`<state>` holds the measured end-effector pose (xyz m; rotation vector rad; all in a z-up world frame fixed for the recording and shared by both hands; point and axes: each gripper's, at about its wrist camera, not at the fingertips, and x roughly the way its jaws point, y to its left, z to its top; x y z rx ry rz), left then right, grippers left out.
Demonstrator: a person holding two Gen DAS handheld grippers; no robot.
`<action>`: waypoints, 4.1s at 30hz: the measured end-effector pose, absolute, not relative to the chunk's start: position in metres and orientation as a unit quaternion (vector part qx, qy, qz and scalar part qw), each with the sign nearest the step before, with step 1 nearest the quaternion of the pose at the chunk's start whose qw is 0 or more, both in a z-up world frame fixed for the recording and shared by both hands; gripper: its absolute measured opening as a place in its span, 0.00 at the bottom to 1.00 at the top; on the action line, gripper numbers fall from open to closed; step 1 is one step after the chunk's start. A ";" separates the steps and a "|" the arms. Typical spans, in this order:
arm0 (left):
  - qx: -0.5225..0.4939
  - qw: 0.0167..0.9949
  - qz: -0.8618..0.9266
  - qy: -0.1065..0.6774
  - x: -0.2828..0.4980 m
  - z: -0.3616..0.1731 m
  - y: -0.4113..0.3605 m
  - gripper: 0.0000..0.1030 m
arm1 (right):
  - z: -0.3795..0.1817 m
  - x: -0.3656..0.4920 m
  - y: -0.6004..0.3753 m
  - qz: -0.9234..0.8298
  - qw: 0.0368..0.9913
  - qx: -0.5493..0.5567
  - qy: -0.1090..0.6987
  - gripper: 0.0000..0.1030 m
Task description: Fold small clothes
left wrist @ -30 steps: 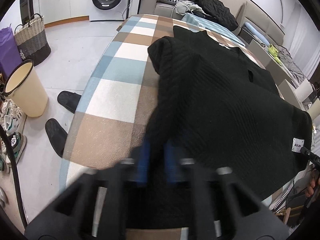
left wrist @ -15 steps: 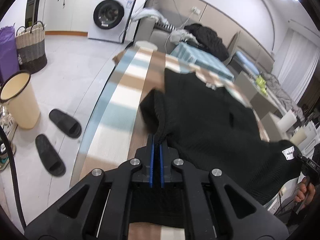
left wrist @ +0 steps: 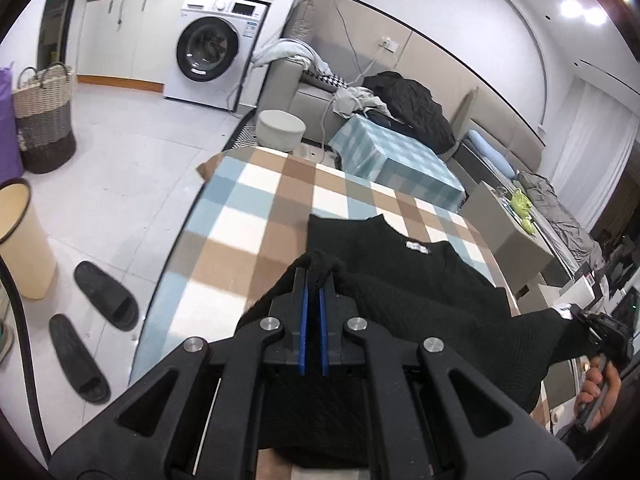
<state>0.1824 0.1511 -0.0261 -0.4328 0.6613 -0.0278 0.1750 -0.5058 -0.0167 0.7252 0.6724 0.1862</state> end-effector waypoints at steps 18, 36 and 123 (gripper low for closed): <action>-0.237 0.888 0.014 0.394 0.198 -0.101 0.169 0.50 | -0.067 0.161 -0.524 0.050 0.841 0.355 0.406 0.56; -0.178 0.877 -0.033 0.445 0.147 -0.150 0.096 0.35 | -0.099 0.090 -0.454 0.097 0.847 0.216 0.476 0.58; -0.246 0.866 -0.010 0.436 0.147 -0.135 0.154 0.12 | -0.077 0.163 -0.480 0.088 0.878 0.285 0.374 0.07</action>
